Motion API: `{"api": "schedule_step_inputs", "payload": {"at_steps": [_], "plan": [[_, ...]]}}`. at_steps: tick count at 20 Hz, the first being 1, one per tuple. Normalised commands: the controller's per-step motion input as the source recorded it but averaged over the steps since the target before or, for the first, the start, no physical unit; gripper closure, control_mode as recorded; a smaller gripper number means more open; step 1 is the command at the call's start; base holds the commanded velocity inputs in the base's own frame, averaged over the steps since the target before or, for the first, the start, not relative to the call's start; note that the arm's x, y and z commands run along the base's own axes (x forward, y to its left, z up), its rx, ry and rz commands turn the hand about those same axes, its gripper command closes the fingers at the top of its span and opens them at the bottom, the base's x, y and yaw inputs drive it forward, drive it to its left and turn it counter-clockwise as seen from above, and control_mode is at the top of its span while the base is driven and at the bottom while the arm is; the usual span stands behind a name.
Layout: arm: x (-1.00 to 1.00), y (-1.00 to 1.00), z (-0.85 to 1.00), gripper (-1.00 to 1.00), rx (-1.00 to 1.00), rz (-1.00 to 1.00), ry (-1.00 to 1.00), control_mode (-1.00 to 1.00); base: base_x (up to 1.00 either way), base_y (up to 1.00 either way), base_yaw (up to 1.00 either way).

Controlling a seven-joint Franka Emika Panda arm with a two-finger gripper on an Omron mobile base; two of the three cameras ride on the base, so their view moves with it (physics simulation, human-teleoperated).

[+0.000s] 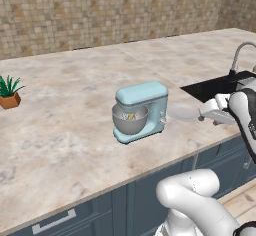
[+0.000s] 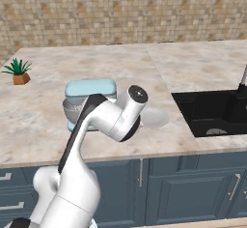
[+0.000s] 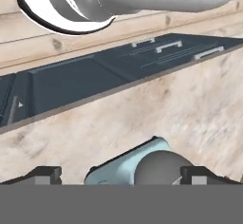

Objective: Add butter and sugar cubes to the stand mixer bowl and then turn on the stand mixer to begin making frosting.

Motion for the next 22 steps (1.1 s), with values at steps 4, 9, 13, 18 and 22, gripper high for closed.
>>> {"api": "schedule_step_inputs", "payload": {"at_steps": [4,9,13,18,22], "plan": [[0.0,0.03,-0.19,-1.0,-0.15,0.19,-0.15,-1.0,0.0,0.0,0.0],[0.0,0.0,-0.17,-1.0,-0.09,0.19,-0.23,-1.0,0.0,0.0,0.0],[0.0,0.0,-0.18,-1.0,-0.05,0.19,-0.26,-1.0,0.0,0.0,0.0],[0.0,0.0,-0.27,-1.0,-0.06,0.2,-0.25,-1.0,0.0,0.0,0.0],[0.0,0.0,-0.27,-1.0,-0.08,0.19,-0.23,-1.0,0.0,0.0,0.0]]}}
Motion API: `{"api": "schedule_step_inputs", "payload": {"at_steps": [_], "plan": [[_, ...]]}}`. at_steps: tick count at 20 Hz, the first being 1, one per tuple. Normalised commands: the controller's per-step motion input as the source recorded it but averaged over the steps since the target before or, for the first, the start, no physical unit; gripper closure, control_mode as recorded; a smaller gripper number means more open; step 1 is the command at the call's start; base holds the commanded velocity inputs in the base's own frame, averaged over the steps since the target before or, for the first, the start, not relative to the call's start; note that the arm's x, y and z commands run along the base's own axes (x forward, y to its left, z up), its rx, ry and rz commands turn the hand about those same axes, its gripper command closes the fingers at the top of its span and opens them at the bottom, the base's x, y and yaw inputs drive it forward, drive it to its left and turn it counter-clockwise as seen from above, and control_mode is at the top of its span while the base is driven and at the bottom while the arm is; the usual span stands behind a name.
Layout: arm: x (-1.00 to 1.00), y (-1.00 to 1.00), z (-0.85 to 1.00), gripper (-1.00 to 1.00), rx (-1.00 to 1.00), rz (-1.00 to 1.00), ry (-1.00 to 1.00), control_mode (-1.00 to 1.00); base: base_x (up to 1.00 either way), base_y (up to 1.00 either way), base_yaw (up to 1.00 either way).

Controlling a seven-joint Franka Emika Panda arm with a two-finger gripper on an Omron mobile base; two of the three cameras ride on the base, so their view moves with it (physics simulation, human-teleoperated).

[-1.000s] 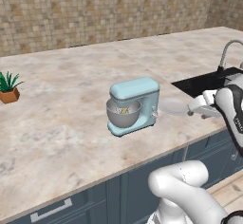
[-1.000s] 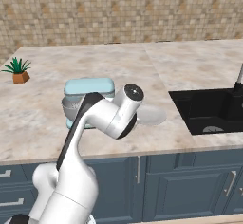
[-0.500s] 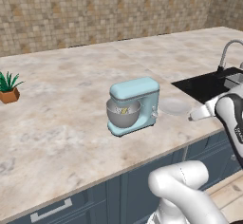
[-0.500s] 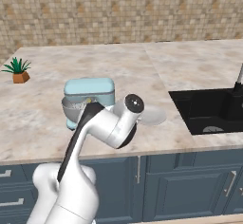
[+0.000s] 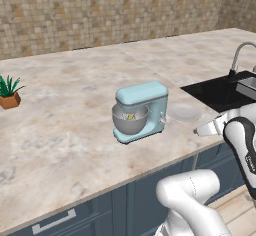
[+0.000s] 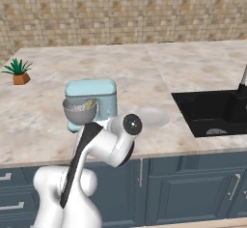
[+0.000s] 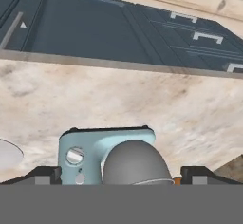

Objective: Add butter and sugar cubes to the stand mixer bowl and then turn on the stand mixer to begin making frosting.

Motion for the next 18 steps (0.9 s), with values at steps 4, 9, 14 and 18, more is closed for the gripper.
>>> {"api": "schedule_step_inputs", "payload": {"at_steps": [4,9,14,18], "plan": [[0.03,0.0,-0.11,-1.0,-0.09,0.18,-0.18,-1.0,0.0,0.0,0.0],[0.1,0.0,-0.04,-1.0,-0.09,0.13,-0.18,-1.0,0.0,0.0,0.0],[0.13,-0.01,-0.01,-1.0,-0.01,0.08,-0.13,-1.0,0.0,0.0,0.0],[0.02,-0.08,0.0,-1.0,0.18,0.01,0.02,-1.0,0.0,0.0,0.0]]}}
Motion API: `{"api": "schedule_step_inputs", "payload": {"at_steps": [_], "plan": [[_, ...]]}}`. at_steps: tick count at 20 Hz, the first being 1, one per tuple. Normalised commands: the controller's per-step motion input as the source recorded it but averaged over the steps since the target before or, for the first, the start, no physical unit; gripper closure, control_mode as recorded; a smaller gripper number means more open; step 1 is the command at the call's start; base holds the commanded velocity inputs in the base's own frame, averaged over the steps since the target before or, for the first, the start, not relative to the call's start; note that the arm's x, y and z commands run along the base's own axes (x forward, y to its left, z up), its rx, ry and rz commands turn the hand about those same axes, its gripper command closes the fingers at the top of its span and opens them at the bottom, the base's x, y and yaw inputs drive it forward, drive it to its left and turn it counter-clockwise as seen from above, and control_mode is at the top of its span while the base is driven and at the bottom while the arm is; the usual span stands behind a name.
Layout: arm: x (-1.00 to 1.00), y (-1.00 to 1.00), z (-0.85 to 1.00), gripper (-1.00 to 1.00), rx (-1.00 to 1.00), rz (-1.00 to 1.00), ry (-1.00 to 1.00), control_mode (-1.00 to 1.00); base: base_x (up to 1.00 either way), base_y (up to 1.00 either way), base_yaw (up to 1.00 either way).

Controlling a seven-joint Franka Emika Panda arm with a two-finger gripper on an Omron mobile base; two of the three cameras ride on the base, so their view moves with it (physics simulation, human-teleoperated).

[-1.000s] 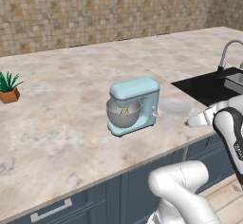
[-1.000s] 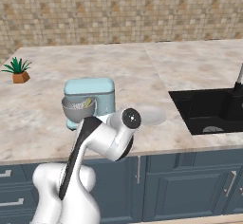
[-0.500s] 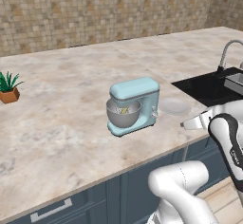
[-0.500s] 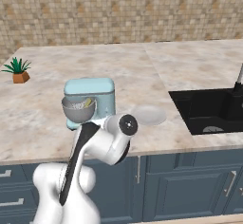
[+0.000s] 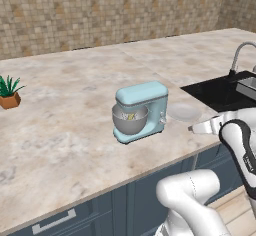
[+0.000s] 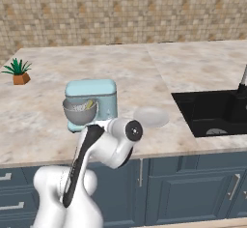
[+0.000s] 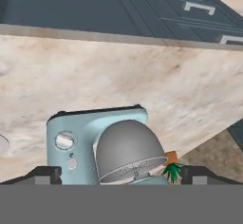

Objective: Add butter and sugar cubes to the stand mixer bowl and then turn on the stand mixer to begin making frosting.

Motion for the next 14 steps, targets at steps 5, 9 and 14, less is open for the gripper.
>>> {"api": "schedule_step_inputs", "payload": {"at_steps": [5,9,14], "plan": [[0.05,-0.05,0.0,-1.0,0.28,0.0,0.07,-1.0,0.0,0.0,0.0],[0.15,0.0,0.0,-1.0,0.35,-0.04,0.04,-1.0,0.0,0.0,0.0],[0.13,0.0,0.0,-1.0,0.33,-0.12,0.02,-1.0,0.0,0.0,0.0]]}}
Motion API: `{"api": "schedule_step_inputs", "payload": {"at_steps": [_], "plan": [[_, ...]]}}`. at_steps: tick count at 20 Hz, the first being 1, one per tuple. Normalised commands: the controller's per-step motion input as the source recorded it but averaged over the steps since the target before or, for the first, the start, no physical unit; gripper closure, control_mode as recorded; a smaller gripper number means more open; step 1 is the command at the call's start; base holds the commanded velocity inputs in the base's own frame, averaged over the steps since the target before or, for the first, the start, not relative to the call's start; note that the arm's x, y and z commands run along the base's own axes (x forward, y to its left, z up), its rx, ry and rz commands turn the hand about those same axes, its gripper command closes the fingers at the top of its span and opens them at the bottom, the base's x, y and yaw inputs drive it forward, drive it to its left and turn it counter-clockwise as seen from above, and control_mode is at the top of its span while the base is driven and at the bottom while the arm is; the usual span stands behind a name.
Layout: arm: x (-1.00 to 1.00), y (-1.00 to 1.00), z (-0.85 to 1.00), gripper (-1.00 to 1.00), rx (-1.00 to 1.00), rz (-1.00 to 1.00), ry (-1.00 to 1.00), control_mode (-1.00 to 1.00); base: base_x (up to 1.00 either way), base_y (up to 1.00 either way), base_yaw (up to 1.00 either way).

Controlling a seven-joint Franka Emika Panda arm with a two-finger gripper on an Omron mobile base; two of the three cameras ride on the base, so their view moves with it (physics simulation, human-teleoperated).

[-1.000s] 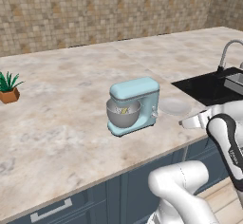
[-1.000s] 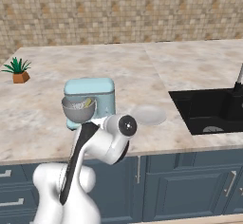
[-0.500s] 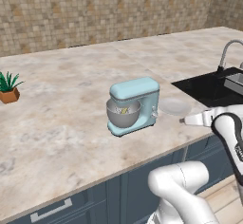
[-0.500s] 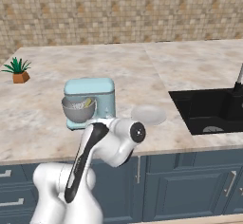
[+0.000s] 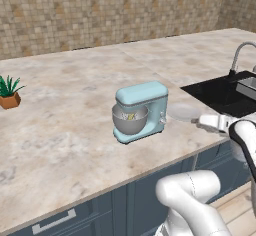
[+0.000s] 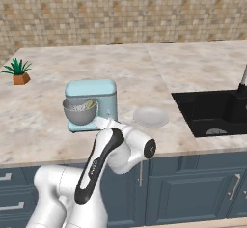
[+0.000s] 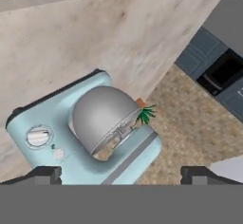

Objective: Add butter and sugar cubes to the stand mixer bowl and then turn on the stand mixer to begin making frosting.

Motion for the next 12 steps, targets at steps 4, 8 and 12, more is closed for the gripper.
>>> {"api": "schedule_step_inputs", "payload": {"at_steps": [4,8,12], "plan": [[0.11,0.0,0.0,-1.0,0.32,-0.11,0.17,-1.0,0.0,0.0,0.0],[0.11,0.01,0.0,-1.0,0.29,-0.1,0.25,-1.0,0.0,0.0,0.0],[0.18,0.0,0.0,-1.0,0.29,-0.04,0.35,-1.0,0.0,0.0,0.0]]}}
